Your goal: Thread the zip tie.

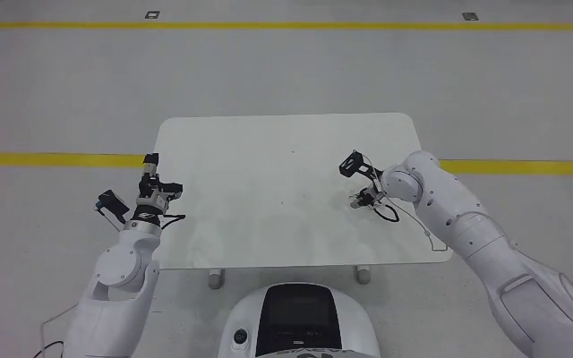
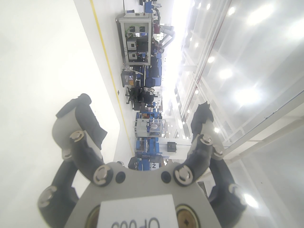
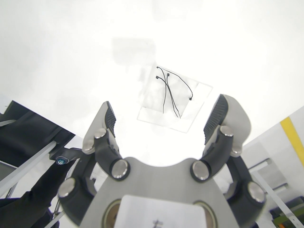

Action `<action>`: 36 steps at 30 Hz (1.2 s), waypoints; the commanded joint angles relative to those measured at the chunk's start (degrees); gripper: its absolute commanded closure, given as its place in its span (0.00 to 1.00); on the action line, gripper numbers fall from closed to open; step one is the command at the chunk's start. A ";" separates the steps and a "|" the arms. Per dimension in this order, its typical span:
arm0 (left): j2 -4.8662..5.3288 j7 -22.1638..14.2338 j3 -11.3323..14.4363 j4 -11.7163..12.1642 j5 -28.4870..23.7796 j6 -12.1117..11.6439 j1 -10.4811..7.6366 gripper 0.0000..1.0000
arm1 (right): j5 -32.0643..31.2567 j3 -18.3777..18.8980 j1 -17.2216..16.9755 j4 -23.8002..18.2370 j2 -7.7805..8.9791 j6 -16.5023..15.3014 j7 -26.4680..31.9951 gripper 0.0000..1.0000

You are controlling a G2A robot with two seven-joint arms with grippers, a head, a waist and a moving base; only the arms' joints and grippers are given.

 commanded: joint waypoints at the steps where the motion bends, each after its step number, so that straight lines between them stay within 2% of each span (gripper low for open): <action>1: 0.00 0.00 0.00 0.00 0.00 0.00 0.00 0.00 | 1.14 0.13 -0.32 -1.25 0.45 0.00 0.19 0.00; 13: 0.00 0.00 0.00 0.00 0.00 0.00 0.00 0.00 | 0.68 0.60 -1.11 -1.91 0.76 0.00 -0.87 0.00; 18: 0.00 0.00 0.00 0.00 0.00 0.00 0.00 0.00 | 2.27 0.96 -1.53 -3.08 1.21 0.00 0.92 0.00; 28: 0.00 0.00 0.00 0.00 0.00 0.00 0.00 0.00 | 1.24 1.73 -2.29 -3.53 1.51 0.16 -0.47 0.00; 36: 0.00 0.00 0.00 0.00 0.00 0.00 0.00 0.00 | 2.38 2.43 -2.84 -5.06 1.90 0.00 0.66 0.00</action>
